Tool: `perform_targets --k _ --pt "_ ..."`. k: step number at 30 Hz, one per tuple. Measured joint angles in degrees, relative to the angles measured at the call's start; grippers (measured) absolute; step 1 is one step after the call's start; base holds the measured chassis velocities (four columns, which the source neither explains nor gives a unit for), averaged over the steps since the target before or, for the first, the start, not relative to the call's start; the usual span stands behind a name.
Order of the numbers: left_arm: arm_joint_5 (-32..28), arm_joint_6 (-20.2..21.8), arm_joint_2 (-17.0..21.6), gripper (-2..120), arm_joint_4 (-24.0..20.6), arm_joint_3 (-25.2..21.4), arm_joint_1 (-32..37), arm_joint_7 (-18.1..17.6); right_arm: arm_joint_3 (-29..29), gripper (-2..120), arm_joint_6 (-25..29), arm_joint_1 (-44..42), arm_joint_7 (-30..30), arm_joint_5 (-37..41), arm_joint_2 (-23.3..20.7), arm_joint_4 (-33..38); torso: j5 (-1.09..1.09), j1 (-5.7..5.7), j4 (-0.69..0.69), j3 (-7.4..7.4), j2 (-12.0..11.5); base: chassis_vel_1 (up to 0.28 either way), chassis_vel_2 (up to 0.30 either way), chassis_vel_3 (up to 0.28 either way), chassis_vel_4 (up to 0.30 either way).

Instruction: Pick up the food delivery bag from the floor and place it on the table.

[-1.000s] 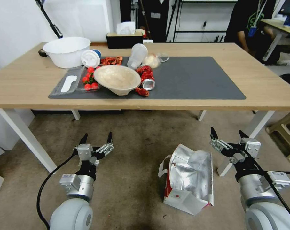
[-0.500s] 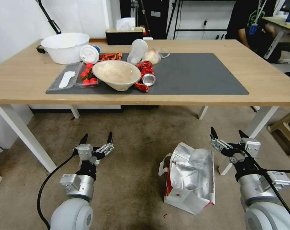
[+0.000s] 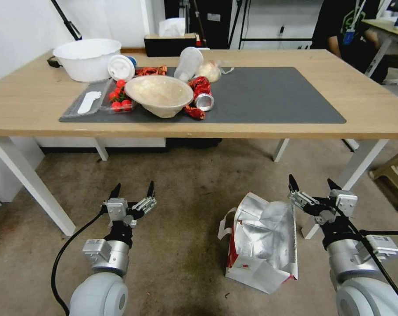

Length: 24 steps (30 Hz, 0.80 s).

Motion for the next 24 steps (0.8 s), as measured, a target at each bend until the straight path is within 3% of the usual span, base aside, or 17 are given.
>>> perform_targets --k 24 --pt "0.0 -0.7 0.0 100 0.5 0.1 0.0 0.2 0.0 100 0.0 0.0 0.0 0.1 0.0 -0.1 0.00 -1.47 0.00 -3.82 -5.3 0.000 0.000 0.000 0.000"
